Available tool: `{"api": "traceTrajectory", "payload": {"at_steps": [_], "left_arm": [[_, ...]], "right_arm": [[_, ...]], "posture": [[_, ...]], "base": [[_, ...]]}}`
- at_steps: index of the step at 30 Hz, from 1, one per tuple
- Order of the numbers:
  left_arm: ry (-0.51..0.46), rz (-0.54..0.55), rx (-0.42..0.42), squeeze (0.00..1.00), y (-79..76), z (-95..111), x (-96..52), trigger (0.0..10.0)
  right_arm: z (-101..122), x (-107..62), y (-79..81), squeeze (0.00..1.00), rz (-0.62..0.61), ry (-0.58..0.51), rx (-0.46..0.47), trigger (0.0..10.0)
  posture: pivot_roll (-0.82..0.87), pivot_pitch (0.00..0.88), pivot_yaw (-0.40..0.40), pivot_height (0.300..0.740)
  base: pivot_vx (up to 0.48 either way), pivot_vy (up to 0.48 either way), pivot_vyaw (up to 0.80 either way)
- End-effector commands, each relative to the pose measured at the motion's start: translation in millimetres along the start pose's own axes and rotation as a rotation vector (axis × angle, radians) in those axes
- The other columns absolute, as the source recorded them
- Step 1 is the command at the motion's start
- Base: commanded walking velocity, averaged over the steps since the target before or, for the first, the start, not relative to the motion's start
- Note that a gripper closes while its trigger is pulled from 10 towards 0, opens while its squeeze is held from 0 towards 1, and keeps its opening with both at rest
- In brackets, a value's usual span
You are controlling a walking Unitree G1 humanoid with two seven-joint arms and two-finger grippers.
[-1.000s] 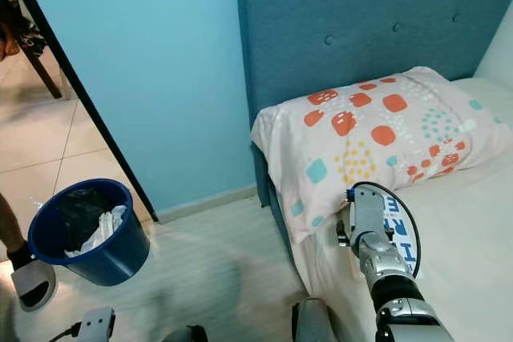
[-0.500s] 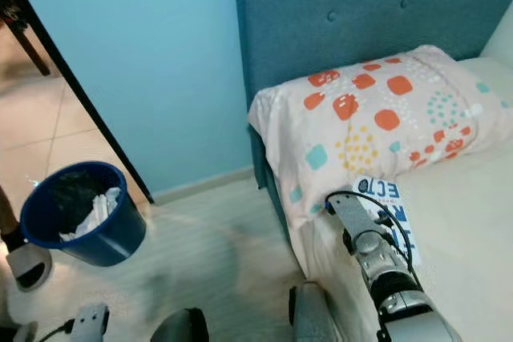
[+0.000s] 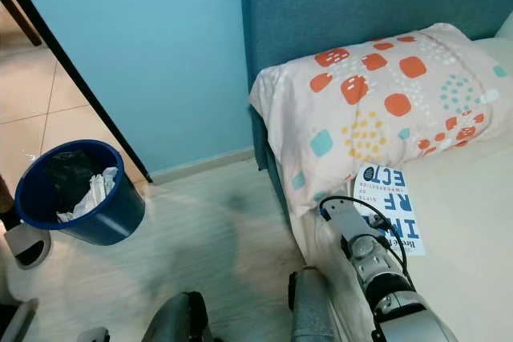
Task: Clean up the room
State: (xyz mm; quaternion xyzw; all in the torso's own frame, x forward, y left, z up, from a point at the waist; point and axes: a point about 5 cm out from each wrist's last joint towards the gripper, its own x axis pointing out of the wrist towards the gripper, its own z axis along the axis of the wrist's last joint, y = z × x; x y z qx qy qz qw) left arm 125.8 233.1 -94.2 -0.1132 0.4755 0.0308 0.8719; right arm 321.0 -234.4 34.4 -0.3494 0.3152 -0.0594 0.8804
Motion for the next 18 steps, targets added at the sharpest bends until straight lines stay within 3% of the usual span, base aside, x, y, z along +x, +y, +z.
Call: {"api": "traceTrajectory", "payload": {"at_steps": [1, 4, 5, 7, 18], "left_arm": [[0.057, -0.026, -0.015, 0.0, -6.3, -20.1, -2.4, 10.0], [0.046, -0.015, -0.011, 0.0, -5.1, -20.6, -3.1, 10.0], [0.041, -0.007, -0.01, 0.0, -4.6, -20.9, -3.3, 10.0], [0.031, 0.005, -0.015, 0.0, -4.2, -21.4, -3.7, 10.0], [0.009, 0.015, -0.033, 0.0, -4.7, -21.9, -4.0, 10.0]], "right_arm": [[-23.0, -1.2, 2.0, 0.0, -0.016, 0.083, 0.006, 10.0], [-30.7, -0.8, -6.1, 0.0, -0.056, 0.102, 0.005, 10.0], [-33.4, -0.7, -9.1, 0.0, -0.067, 0.105, 0.004, 8.6], [-37.3, -0.7, -13.6, 0.0, -0.09, 0.108, -0.01, 0.0], [-32.8, 0.4, -23.0, 0.0, -0.129, 0.056, -0.084, 0.0]], "posture": [[-0.06, 0.343, 0.008, 0.606], [-0.06, 0.354, 0.006, 0.606], [-0.06, 0.358, 0.002, 0.606], [-0.05, 0.363, -0.003, 0.606], [-0.05, 0.367, -0.012, 0.606]], "base": [[0.0, 0.0, 0.0], [0.0, 0.0, 0.0], [0.0, 0.0, 0.0], [0.0, 0.0, 0.0], [0.0, 0.0, 0.0]]}}
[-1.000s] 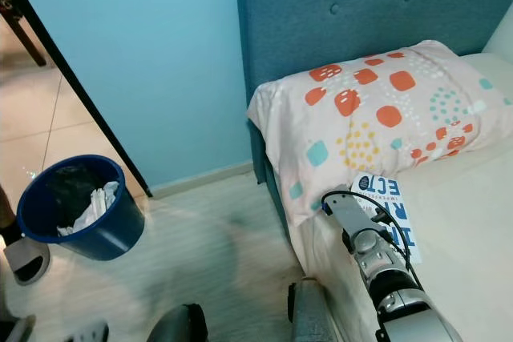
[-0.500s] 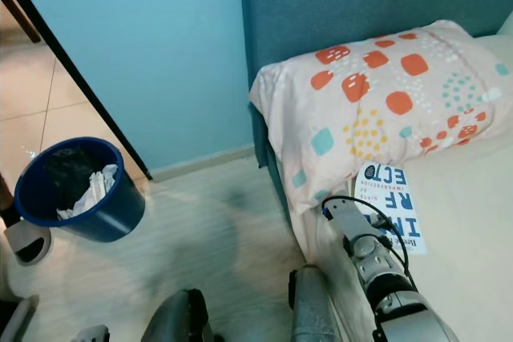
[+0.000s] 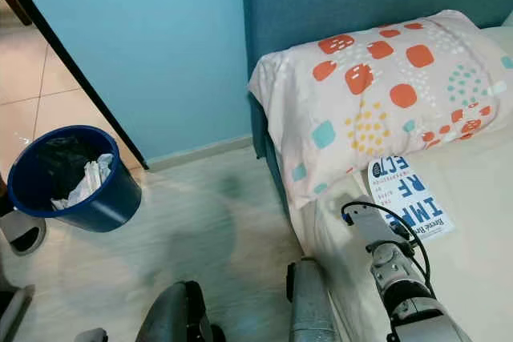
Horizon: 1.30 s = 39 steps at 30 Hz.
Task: Clean up the room
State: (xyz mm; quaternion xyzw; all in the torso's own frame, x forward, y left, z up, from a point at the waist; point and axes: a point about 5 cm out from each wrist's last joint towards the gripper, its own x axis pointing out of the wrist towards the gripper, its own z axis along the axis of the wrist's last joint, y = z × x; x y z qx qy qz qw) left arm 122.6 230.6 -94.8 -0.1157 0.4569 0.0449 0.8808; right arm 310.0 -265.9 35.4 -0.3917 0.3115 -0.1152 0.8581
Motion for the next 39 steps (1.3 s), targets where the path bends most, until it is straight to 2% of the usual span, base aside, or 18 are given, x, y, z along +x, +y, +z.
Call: {"api": "traceTrajectory", "payload": {"at_steps": [1, 13, 16, 19, 24, 29, 38, 39], "left_arm": [[0.054, -0.001, -0.016, 0.0, -2.5, -18.2, -3.7, 10.0], [0.052, -0.005, -0.014, 0.0, -4.1, -16.9, -2.7, 10.0], [0.054, -0.008, -0.014, 0.0, -4.7, -15.9, -2.1, 10.0], [0.055, -0.009, -0.013, 0.0, -4.8, -15.7, -2.0, 10.0], [0.063, -0.011, -0.006, 0.0, -5.3, -14.7, -1.3, 10.0], [0.066, -0.012, 0.0, 0.0, -5.8, -13.7, -0.6, 10.0], [0.067, -0.02, 0.004, 0.0, -8.3, -11.9, 0.8, 10.0], [0.066, -0.021, 0.004, 0.0, -8.6, -11.7, 1.0, 10.0]], "right_arm": [[-8.6, -0.2, 0.4, 0.0, 0.001, 0.012, -0.031, 0.0], [-15.6, -5.7, 16.8, 0.0, 0.099, -0.028, -0.099, 0.0], [-21.8, -16.5, 38.0, 0.0, 0.207, -0.035, -0.109, 0.0], [-24.2, -20.5, 43.8, 0.0, 0.243, -0.032, -0.107, 0.0], [-37.6, -40.4, 55.4, 0.0, 0.32, -0.008, -0.104, 0.0], [-40.6, -50.5, 55.2, 0.0, 0.339, -0.001, -0.1, 0.0], [-38.1, -55.9, 49.3, 0.0, 0.332, 0.021, -0.098, 0.0], [-36.8, -55.8, 48.6, 0.0, 0.326, 0.024, -0.097, 4.1]], "posture": [[-0.05, 0.367, -0.012, 0.606], [-0.08, 0.354, -0.025, 0.606], [-0.11, 0.35, -0.033, 0.606], [-0.11, 0.35, -0.033, 0.606], [-0.13, 0.346, -0.038, 0.606], [-0.14, 0.34, -0.039, 0.606], [-0.14, 0.325, -0.043, 0.606], [-0.14, 0.325, -0.043, 0.606]], "base": [[0.0, 0.0, 0.0], [0.0, 0.0, 0.0], [0.0, 0.0, 0.0], [0.0, 0.0, 0.0], [0.0, 0.0, 0.0], [0.0, 0.0, 0.0], [0.0, 0.0, 0.0], [0.0, 0.0, 0.0]]}}
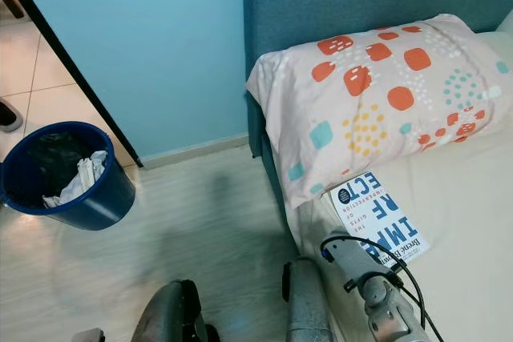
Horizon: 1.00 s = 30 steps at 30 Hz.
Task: Clean up the room
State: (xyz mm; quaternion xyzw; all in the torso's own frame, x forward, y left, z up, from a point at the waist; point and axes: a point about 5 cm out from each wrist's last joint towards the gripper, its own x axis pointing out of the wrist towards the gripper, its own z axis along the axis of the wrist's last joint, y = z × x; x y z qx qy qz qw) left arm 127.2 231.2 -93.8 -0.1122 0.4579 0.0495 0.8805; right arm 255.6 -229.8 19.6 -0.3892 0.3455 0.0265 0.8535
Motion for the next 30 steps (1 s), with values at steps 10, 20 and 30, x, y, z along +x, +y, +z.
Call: {"api": "traceTrajectory", "payload": {"at_steps": [10, 20, 30], "left_arm": [[0.059, -0.024, -0.008, 0.0, -10.0, -13.9, 0.4, 10.0], [0.043, -0.01, -0.016, 0.0, -12.6, -8.7, 2.9, 10.0], [0.001, 0.038, -0.052, 0.0, -15.1, 3.0, 7.2, 10.0]], "right_arm": [[-0.4, -6.2, 5.7, 1.0, 0.051, 0.06, 0.135, 10.0], [23.2, -9.0, -10.0, 1.0, 0.052, -0.006, 0.228, 10.0], [111.1, -27.0, -43.1, 0.0, 0.243, -0.432, 0.789, 10.0]], "posture": [[-0.14, 0.305, -0.045, 0.606], [-0.14, 0.263, -0.045, 0.606], [-0.14, 0.185, -0.031, 0.606]], "base": [[0.0, 0.0, 0.0], [0.0, 0.0, 0.0], [0.0, 0.0, 0.0]]}}
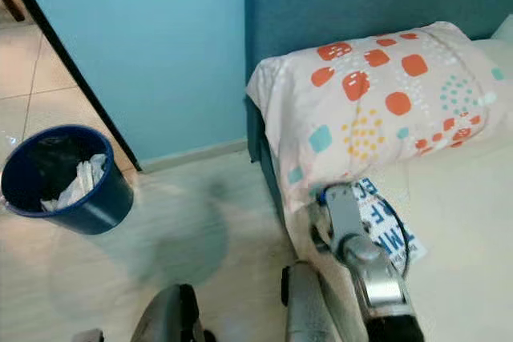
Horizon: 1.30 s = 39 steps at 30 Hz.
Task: Clean up the room
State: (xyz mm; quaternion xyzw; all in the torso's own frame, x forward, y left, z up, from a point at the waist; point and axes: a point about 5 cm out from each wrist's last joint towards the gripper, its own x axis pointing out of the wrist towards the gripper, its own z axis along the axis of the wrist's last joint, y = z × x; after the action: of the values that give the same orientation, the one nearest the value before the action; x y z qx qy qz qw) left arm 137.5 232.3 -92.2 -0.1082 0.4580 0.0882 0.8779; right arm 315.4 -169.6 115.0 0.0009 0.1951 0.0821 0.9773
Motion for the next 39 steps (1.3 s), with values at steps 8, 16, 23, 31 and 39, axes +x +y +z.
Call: {"api": "traceTrajectory", "payload": {"at_steps": [8, 16, 23, 31, 39], "left_arm": [[-0.151, 0.17, 0.055, 0.0, 19.3, 81.6, 5.8, 10.0], [-0.163, 0.241, 0.155, 0.0, 27.9, 91.2, 3.4, 10.0], [-0.116, 0.219, 0.133, 0.0, 17.4, 74.1, 6.7, 10.0], [-0.001, 0.224, 0.077, 0.0, 4.8, 35.9, 8.0, 10.0], [0.04, 0.17, 0.144, 0.0, -1.9, 23.2, 7.9, 10.0]], "right_arm": [[-43.0, 11.5, -12.6, 0.0, -0.07, 0.062, 0.089, 10.0], [-92.0, 14.4, -7.2, 0.0, -0.105, 0.198, 0.069, 10.0], [-106.0, 15.3, -0.6, 0.0, -0.084, 0.222, 0.071, 10.0], [-133.7, 16.0, 7.6, 0.0, -0.04, 0.304, -0.127, 10.0], [-192.4, -12.0, 3.9, 0.0, -0.034, 0.539, -0.222, 10.0]], "posture": [[-0.11, 0.13, -0.025, 0.635], [-0.11, 0.103, -0.002, 0.668], [-0.12, 0.074, 0.005, 0.687], [-0.12, 0.035, -0.009, 0.711], [-0.11, 0.018, -0.022, 0.739]], "base": [[-0.06, 0.0, 0.0], [-0.343, 0.0, 0.0], [0.0, 0.0, 0.0], [0.0, 0.0, 0.0], [0.0, 0.0, 0.0]]}}
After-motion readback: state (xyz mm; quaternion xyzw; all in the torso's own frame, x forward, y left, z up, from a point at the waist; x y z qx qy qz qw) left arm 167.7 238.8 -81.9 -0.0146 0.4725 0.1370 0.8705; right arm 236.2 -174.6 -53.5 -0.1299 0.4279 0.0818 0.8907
